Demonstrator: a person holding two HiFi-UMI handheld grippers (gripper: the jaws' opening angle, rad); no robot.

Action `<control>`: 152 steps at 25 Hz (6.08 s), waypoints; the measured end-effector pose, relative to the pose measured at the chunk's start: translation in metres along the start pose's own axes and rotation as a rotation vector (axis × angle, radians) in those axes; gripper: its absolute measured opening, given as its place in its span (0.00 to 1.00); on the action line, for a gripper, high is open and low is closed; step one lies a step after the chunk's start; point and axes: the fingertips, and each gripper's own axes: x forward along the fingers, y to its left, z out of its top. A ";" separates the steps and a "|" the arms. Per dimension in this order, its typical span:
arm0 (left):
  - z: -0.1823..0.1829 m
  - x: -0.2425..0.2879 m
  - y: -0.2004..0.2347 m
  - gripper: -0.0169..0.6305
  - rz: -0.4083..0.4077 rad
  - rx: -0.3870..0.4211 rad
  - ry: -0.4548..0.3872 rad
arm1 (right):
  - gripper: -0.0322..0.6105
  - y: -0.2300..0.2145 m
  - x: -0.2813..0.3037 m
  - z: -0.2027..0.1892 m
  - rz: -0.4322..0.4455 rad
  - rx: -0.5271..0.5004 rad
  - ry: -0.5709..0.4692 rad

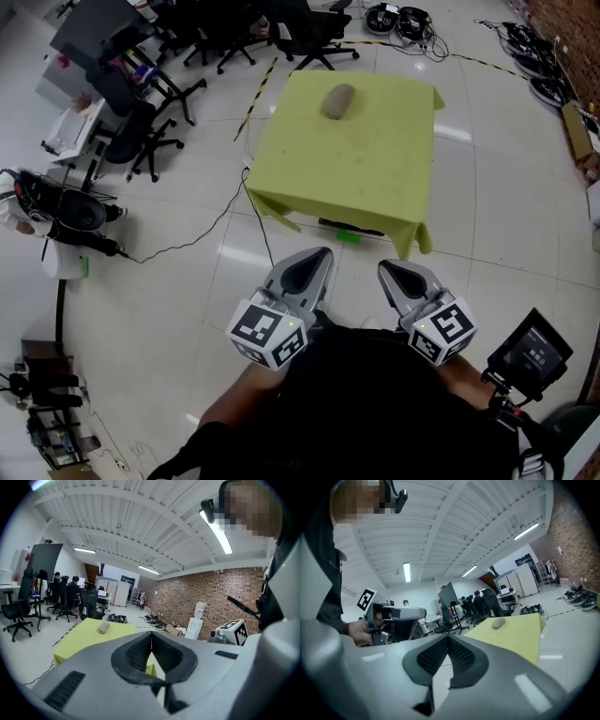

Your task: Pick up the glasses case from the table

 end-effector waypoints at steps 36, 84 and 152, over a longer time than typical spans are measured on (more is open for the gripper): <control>0.039 0.010 0.223 0.04 -0.106 -0.062 -0.044 | 0.05 0.013 0.209 0.029 -0.112 -0.081 0.065; 0.044 0.004 0.349 0.04 -0.152 -0.107 -0.092 | 0.05 0.032 0.327 0.035 -0.151 -0.168 0.103; 0.063 0.386 0.351 0.20 -0.041 0.052 0.275 | 0.05 -0.278 0.271 0.111 -0.278 0.127 0.089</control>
